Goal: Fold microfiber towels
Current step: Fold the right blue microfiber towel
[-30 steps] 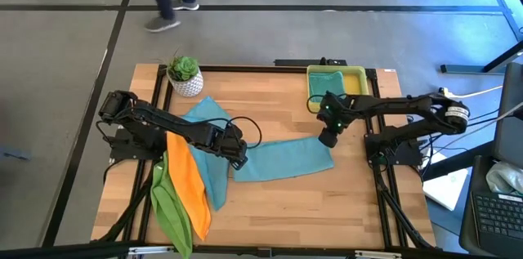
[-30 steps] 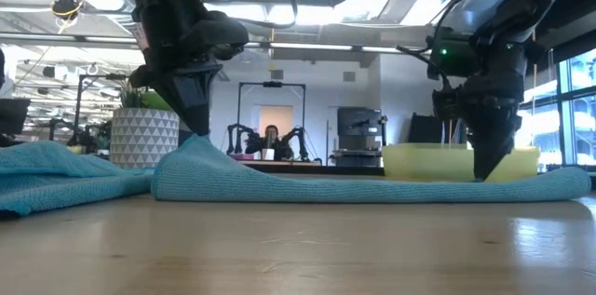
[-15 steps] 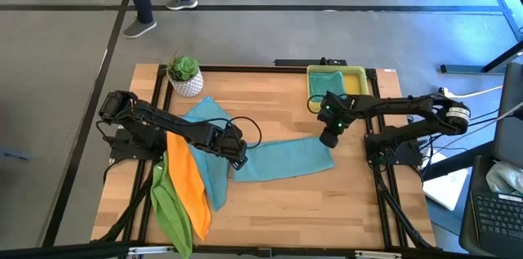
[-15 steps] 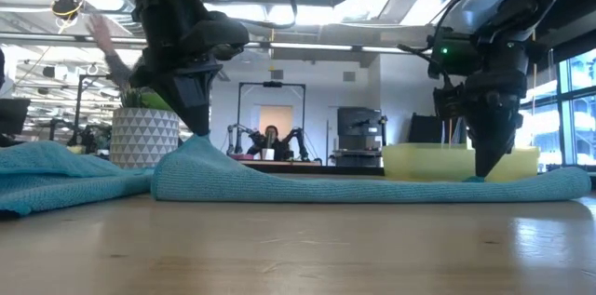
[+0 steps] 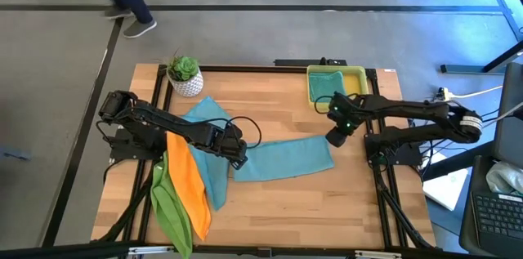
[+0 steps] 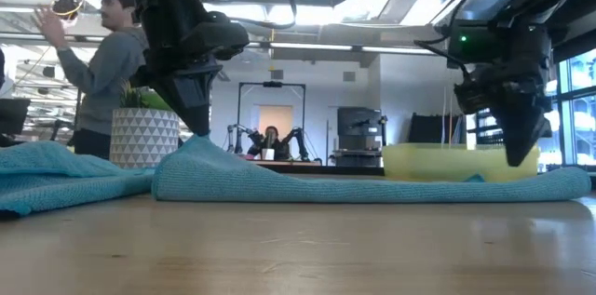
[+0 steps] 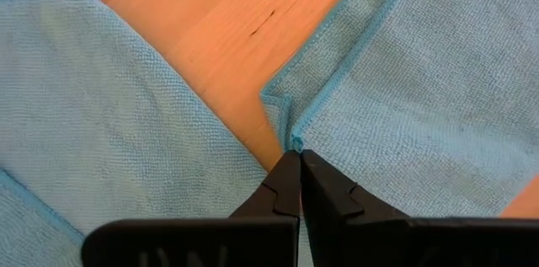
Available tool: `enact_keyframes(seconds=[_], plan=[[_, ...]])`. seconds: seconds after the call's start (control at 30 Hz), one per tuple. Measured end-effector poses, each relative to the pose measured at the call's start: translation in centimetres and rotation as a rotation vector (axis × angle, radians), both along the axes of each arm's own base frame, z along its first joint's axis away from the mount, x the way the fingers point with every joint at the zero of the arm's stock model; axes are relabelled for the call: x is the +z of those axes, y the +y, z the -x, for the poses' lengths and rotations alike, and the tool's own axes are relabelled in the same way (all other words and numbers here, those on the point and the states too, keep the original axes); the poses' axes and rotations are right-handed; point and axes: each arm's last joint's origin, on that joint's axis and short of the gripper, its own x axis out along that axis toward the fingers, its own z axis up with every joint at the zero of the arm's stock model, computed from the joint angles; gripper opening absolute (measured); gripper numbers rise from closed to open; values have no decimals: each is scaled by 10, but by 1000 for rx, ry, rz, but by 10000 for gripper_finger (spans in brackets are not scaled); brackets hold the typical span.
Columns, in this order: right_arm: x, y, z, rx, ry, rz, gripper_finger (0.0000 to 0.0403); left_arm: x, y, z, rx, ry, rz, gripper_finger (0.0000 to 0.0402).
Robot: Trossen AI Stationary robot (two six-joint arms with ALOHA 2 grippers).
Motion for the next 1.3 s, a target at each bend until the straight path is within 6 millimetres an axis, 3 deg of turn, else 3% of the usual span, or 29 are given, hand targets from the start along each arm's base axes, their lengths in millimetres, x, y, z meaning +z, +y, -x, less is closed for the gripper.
enact_keyframes(seconds=[0.27,0.4,0.7,0.87,1.03,1.3], plan=[[7,-5,-10,-13,-145,61,9,0,0,0,0,0,-1,0],[6,-8,-19,69,-211,92,43,0,0,0,0,0,0,0],[-7,-9,-22,120,-144,68,122,0,0,0,-4,-1,12,0],[-5,-1,-26,222,-159,67,120,0,-1,0,-4,-1,13,0],[1,20,-36,313,-108,174,111,0,-1,0,-3,-1,13,0],[-1,31,-32,280,23,304,124,1,-1,-2,21,-27,21,0]])
